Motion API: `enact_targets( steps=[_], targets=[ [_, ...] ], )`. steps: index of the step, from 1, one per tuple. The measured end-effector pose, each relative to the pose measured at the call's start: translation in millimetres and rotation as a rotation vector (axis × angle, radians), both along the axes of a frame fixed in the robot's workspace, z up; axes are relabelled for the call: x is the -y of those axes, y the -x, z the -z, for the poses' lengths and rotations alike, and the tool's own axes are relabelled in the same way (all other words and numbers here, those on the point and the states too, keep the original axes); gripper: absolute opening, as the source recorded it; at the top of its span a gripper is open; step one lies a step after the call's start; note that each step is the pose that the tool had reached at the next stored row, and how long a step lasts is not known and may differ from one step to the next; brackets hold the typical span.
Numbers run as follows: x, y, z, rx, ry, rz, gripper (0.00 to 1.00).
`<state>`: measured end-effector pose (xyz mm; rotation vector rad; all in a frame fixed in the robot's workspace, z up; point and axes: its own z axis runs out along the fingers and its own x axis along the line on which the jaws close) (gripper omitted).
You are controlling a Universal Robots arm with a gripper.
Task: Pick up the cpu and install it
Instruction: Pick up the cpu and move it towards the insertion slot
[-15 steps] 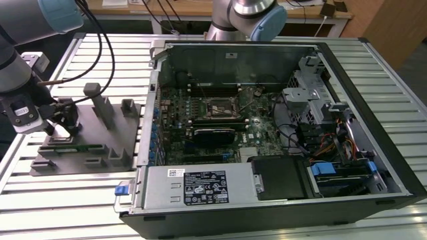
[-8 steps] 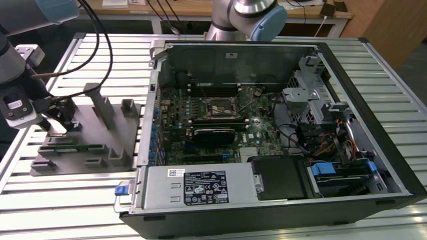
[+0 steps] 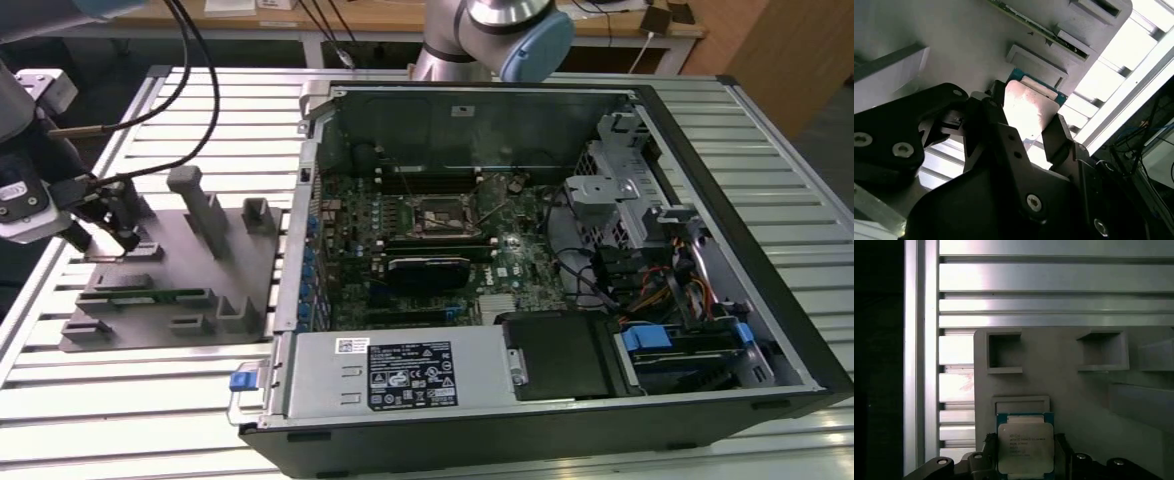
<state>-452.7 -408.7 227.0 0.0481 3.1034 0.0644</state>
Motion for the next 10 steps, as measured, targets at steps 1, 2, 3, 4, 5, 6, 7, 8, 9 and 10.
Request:
enact_targets(
  steps=[1,2,3,4,5,6,7,8,9,10],
  targets=[
    [0.0,0.0,-2.6,0.0001,0.0,0.0,0.54],
    [0.0,0.0,-5.3,0.0002,0.0,0.0,0.54],
    [0.0,0.0,-8.2,0.0004,0.0,0.0,0.54],
    [0.0,0.0,-11.0,0.0004,-0.0001,0.0,0.54],
    [0.0,0.0,-14.1,0.0004,0.0,0.0,0.54],
    [0.0,0.0,-17.1,0.0006,0.0,0.0,0.54],
    [0.0,0.0,-20.0,0.0008,-0.0001,0.0,0.54],
    [0.0,0.0,-22.9,0.001,0.0,0.0,0.54],
    [0.0,0.0,-26.0,0.0011,0.0,0.0,0.54],
    [0.0,0.0,-29.0,0.0014,-0.0001,0.0,0.54]
  ],
)
